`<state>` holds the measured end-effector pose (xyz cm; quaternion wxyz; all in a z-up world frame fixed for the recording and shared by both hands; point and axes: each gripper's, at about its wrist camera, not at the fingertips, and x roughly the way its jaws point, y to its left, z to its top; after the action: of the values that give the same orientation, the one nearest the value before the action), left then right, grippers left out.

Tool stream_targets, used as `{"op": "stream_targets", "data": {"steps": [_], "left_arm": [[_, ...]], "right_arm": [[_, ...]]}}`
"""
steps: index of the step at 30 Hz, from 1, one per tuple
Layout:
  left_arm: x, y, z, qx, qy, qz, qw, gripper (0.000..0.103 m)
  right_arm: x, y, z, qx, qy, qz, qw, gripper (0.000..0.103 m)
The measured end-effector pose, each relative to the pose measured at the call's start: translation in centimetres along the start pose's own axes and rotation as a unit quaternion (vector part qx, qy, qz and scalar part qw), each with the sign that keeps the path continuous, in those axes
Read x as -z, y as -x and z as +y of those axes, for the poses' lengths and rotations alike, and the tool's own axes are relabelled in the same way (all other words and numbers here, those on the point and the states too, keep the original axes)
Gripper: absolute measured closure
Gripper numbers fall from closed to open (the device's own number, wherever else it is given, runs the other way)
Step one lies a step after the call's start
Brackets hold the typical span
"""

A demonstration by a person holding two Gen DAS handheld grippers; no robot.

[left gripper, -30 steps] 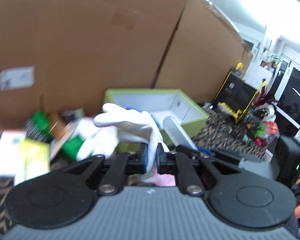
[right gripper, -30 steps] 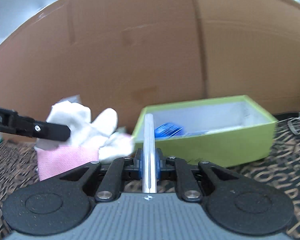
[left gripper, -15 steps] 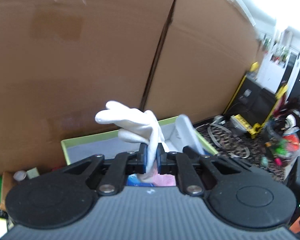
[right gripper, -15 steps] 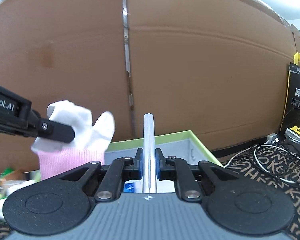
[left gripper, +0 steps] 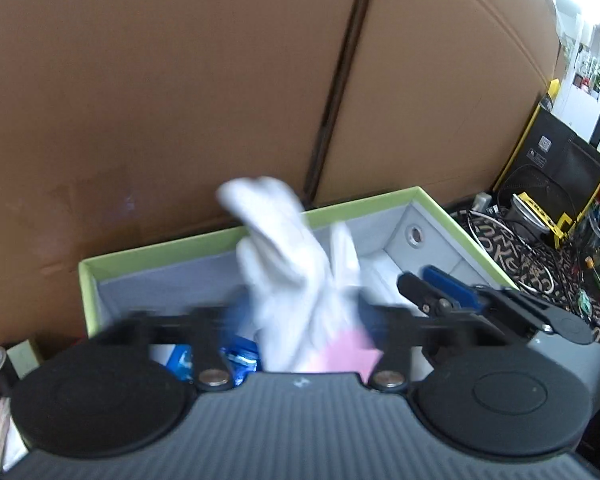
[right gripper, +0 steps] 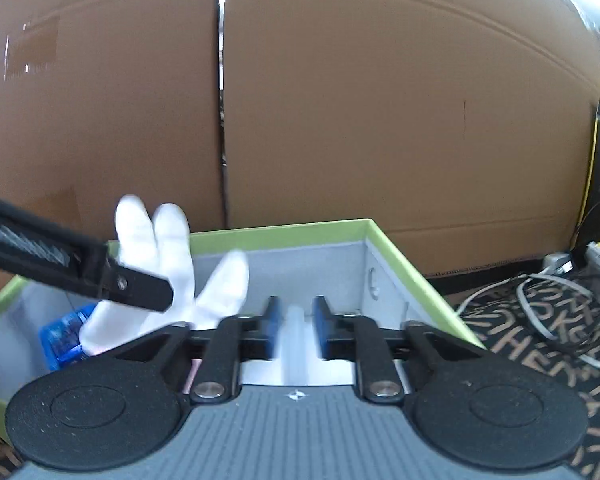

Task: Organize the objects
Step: 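Carry the glove and tube into the lime-green box and release both, then withdraw both tools back toward the remaining pile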

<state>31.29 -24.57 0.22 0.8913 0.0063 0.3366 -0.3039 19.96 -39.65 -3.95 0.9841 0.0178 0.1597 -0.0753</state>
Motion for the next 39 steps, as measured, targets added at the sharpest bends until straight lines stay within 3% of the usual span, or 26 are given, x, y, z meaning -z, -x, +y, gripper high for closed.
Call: {"op": "stream_targets", "data": {"steps": [1, 3, 7, 11, 17, 21, 25, 30, 35, 39], "left_arm": [[-0.1, 0.5, 0.3, -0.004, 0.012, -0.015, 0.9998, 0.007], [0.0, 1.9, 0.9, 0.002, 0.038, -0.04, 0.9985, 0.0], [0.1, 4.6, 2.0, 0.028, 0.087, -0.04, 0.9951, 0.0], [1.4, 7.8, 2.2, 0.031, 0.087, -0.047, 0.9946, 0.0], [5.9, 13.5, 2.2, -0.01, 0.034, -0.064, 0.9973, 0.0], [9.7, 18.3, 3.9, -0.037, 0.028, -0.073, 0.9962, 0.0], [13.5, 22.1, 6.5, -0.069, 0.049, -0.073, 0.9937, 0.0], [17.5, 24.4, 10.5, -0.113, 0.111, -0.049, 0.9861, 0.0], [19.8, 25.3, 14.0, -0.155, 0.14, -0.033, 0.9775, 0.0], [18.9, 26.0, 16.0, -0.184, 0.13, -0.047, 0.9732, 0.0]], "right_arm": [[-0.2, 0.8, -0.2, 0.012, -0.004, -0.012, 1.0, 0.061], [-0.8, 3.0, -1.0, 0.029, -0.025, -0.055, 0.998, 0.05], [-1.5, 7.1, -1.9, 0.028, -0.059, -0.108, 0.992, 0.039], [-0.9, 9.3, -1.3, 0.005, -0.079, -0.116, 0.99, 0.031], [1.2, 10.4, 0.9, -0.05, -0.099, -0.089, 0.99, 0.025], [3.3, 11.3, 3.2, -0.084, -0.119, -0.055, 0.988, 0.023], [5.3, 11.9, 6.6, -0.137, -0.112, -0.011, 0.984, 0.021], [6.5, 12.3, 10.9, -0.198, -0.094, 0.033, 0.975, 0.021], [7.1, 13.6, 14.0, -0.211, -0.063, 0.055, 0.974, 0.021], [7.2, 14.1, 15.7, -0.212, -0.05, 0.066, 0.974, 0.021]]}}
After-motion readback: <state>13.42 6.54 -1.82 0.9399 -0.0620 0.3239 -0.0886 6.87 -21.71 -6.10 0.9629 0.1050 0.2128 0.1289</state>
